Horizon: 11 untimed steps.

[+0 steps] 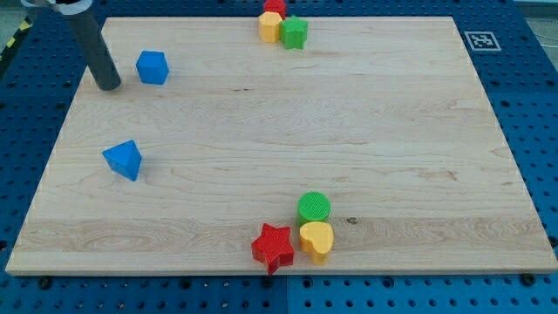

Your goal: Push the blue cube into the group of blocks

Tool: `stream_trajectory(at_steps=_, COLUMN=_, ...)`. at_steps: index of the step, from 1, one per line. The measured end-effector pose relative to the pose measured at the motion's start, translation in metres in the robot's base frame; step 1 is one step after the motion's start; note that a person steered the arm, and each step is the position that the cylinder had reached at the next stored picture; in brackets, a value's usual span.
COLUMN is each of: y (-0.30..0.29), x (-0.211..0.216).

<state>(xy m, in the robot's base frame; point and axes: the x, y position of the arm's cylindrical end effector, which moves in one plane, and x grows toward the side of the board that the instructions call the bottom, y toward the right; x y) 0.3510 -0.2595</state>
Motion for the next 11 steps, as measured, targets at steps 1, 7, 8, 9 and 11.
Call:
stream_trajectory(at_steps=1, y=-0.008, x=0.0)
stream_trajectory(at_steps=7, y=0.083, x=-0.03)
stream_trajectory(at_steps=8, y=0.093, x=-0.062)
stream_trajectory(at_steps=9, y=0.097, x=-0.096)
stream_trajectory(at_steps=11, y=0.08, x=-0.109)
